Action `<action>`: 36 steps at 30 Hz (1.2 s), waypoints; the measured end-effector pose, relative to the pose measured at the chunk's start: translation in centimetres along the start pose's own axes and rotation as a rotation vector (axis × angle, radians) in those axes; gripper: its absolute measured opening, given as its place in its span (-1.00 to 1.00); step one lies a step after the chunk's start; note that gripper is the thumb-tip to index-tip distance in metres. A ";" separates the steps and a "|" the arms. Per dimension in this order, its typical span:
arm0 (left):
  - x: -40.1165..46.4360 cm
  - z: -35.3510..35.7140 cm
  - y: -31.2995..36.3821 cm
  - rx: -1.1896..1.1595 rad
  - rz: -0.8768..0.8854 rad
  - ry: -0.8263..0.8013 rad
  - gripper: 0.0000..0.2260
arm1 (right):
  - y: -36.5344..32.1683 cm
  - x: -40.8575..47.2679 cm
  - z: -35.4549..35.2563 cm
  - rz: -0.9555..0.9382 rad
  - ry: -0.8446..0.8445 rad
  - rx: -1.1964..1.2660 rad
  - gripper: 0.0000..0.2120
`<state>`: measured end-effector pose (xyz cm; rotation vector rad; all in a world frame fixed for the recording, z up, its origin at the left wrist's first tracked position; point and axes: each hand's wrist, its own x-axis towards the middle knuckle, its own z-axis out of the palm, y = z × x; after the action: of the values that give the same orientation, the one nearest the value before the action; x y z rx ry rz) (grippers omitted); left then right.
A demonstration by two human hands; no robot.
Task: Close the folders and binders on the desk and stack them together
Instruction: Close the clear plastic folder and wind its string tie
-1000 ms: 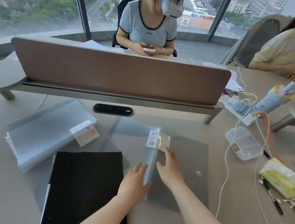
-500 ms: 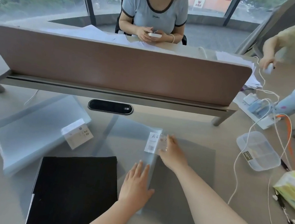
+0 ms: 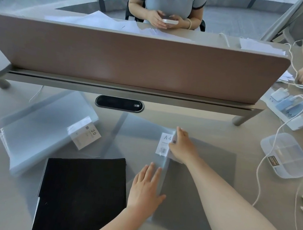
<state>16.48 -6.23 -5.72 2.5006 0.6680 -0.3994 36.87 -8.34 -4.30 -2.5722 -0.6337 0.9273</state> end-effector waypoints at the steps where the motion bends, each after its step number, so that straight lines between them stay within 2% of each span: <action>1: 0.0 0.0 0.0 -0.002 -0.002 0.001 -0.27 | -0.1 0.1 -0.1 0.002 0.011 0.005 -0.33; 7: -0.1 -0.3 0.4 -0.074 -0.024 0.054 -0.26 | -1.0 0.0 -1.5 -0.041 0.203 -0.016 -0.54; 15: 0.1 -2.7 2.5 -0.219 -0.055 0.145 -0.24 | -2.8 -3.2 -3.7 -0.084 0.494 0.197 -0.74; 20: -0.8 -4.5 4.3 -0.329 -0.045 0.198 -0.26 | -4.2 -6.8 -5.8 -0.126 0.608 0.321 -0.83; 27: -3.6 -7.0 7.0 -0.476 -0.045 0.340 -0.46 | -6.1 -12.5 -7.7 -0.262 0.678 0.523 -0.81; 29: -4.4 -7.5 7.4 -0.513 -0.053 0.370 -0.61 | -6.6 -14.0 -7.9 -0.307 0.677 0.550 -0.80; 31: -5.3 -8.1 7.8 -0.540 -0.061 0.411 -0.89 | -7.0 -15.2 -7.9 -0.354 0.675 0.572 -0.81; 32: -5.7 -8.5 7.9 -0.554 -0.071 0.432 -0.95 | -7.2 -15.6 -7.9 -0.389 0.679 0.590 -0.82; 34: -6.4 -9.1 7.8 -0.585 -0.101 0.487 -0.76 | -7.5 -16.5 -7.8 -0.472 0.680 0.627 -0.81; 36: -6.9 -9.8 7.4 -0.651 -0.109 0.550 -0.72 | -7.8 -17.4 -7.8 -0.526 0.663 0.673 -0.76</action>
<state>16.10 -8.99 8.12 1.9350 0.9583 0.4345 27.74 -11.86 13.81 -1.7932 -0.6071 0.0557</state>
